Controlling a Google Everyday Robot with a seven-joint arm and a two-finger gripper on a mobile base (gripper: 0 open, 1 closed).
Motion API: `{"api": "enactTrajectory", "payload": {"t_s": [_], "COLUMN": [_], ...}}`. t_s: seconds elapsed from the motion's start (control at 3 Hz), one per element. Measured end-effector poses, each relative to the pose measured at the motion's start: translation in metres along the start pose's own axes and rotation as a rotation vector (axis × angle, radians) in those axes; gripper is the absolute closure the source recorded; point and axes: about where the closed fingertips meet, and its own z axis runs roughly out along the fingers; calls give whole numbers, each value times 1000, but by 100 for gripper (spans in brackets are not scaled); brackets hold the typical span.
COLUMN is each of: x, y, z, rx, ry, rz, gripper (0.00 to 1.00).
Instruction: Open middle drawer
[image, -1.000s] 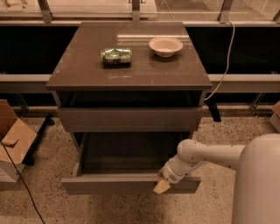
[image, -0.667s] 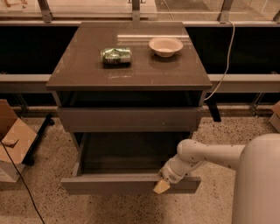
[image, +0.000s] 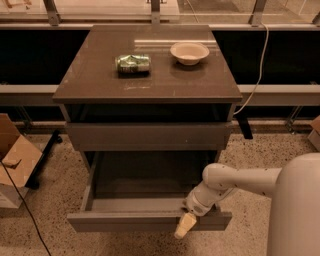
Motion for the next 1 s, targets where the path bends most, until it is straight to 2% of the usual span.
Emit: {"api": "enactTrajectory", "payload": {"t_s": [0.33, 1.0], "x": [26, 24], "y": [32, 37], "z": [12, 6], "rx": [-57, -57], "ry": [36, 36], "rz": [37, 37], "gripper": [0, 0]}}
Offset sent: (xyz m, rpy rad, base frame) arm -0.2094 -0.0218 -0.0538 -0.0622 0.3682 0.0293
